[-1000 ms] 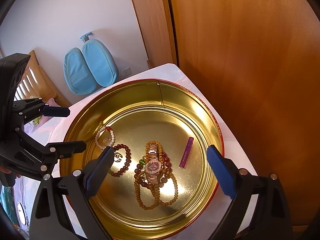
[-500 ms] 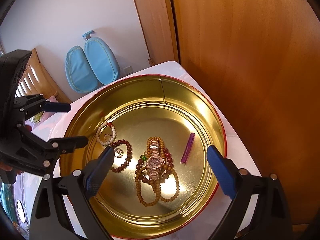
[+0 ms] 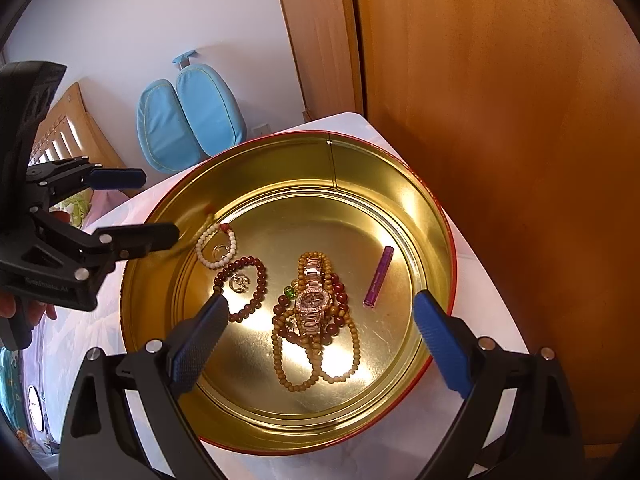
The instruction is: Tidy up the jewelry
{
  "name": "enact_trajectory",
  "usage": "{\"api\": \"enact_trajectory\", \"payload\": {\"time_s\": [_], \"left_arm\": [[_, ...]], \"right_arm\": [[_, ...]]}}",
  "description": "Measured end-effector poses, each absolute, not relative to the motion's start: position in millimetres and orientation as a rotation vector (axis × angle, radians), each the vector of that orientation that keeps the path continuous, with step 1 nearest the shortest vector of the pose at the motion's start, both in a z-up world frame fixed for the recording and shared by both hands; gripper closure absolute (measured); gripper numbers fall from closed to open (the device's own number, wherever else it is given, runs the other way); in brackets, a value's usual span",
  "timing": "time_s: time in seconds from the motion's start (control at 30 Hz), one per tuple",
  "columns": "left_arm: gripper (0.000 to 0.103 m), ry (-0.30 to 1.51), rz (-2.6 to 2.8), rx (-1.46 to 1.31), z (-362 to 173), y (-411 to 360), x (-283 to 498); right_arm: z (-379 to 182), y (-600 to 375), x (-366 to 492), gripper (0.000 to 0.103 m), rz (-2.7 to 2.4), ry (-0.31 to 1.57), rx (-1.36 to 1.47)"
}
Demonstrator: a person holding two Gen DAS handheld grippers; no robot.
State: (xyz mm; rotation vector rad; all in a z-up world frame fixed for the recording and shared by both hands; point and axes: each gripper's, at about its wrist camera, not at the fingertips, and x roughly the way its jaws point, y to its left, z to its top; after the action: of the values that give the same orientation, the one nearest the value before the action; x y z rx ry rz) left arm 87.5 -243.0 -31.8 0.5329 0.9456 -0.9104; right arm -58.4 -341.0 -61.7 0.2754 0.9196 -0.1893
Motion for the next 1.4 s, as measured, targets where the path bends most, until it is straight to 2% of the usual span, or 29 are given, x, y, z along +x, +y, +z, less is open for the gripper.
{"api": "enact_trajectory", "payload": {"time_s": [0.2, 1.4], "left_arm": [[0.016, 0.985, -0.924, 0.436, -21.8, -240.2, 95.6], [0.016, 1.055, -0.876, 0.530, -39.3, -241.8, 84.5]], "right_arm": [[-60.2, -341.9, -62.2, 0.009, -0.194, 0.918, 0.275], [-58.9, -328.8, -60.0, 0.009, -0.167, 0.917, 0.254]]}}
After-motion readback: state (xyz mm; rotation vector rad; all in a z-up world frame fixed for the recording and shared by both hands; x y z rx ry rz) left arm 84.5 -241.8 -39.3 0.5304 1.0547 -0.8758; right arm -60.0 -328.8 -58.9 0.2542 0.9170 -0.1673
